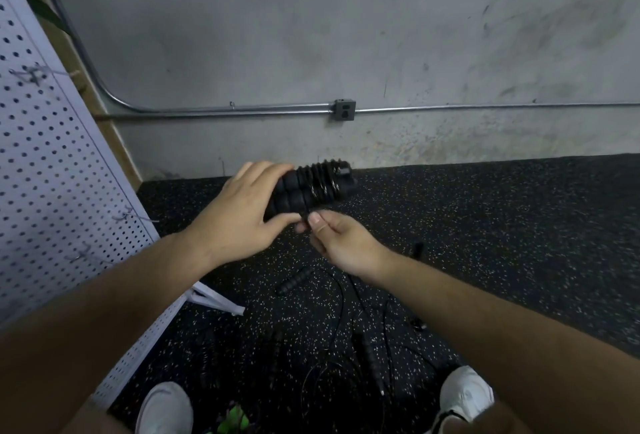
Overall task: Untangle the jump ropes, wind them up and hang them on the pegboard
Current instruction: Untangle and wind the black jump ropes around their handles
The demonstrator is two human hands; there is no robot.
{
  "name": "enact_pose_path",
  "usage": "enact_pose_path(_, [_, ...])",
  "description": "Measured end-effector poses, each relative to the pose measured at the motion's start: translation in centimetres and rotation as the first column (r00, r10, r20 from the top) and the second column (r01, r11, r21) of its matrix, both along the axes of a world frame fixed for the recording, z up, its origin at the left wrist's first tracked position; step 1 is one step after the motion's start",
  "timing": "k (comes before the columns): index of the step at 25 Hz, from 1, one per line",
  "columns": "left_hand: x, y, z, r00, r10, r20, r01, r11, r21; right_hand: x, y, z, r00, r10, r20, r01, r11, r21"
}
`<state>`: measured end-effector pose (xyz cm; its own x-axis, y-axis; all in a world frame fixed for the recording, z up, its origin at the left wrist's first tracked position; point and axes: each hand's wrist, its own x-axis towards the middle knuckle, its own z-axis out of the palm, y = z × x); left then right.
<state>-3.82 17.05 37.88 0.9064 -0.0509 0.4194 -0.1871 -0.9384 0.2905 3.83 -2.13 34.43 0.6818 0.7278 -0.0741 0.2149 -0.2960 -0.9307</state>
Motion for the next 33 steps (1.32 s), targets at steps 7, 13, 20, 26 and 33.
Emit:
enact_pose_path(7, [1.8, 3.7, -1.3, 0.989, 0.115, -0.094, -0.105, 0.989, 0.100, -2.6, 1.9, 3.3, 0.845, 0.080, 0.528, 0.086, 0.955, -0.283])
enact_pose_path(13, [1.5, 2.9, -2.0, 0.991, -0.001, -0.135, 0.028, 0.980, 0.199, -2.1, 0.0, 7.6, 0.372, 0.312, 0.874, 0.184, 0.898, -0.399])
enact_pose_path(20, [-0.3, 0.2, -1.3, 0.968, -0.169, -0.185, 0.193, 0.974, 0.121, 4.5, -2.6, 7.1, 0.597, 0.183, 0.781, 0.057, 0.961, -0.269])
enact_pose_path(26, [-2.3, -2.2, 0.8, 0.946, -0.222, -0.235, 0.206, 0.974, -0.091, 6.3, -3.1, 5.4, 0.971, 0.072, 0.226, -0.097, 0.991, 0.097])
enact_pose_path(33, [-0.4, 0.0, 1.6, 0.991, 0.040, -0.124, -0.057, 0.989, -0.135, 0.4, 0.4, 0.2, 0.984, 0.104, 0.146, -0.083, 0.986, -0.142])
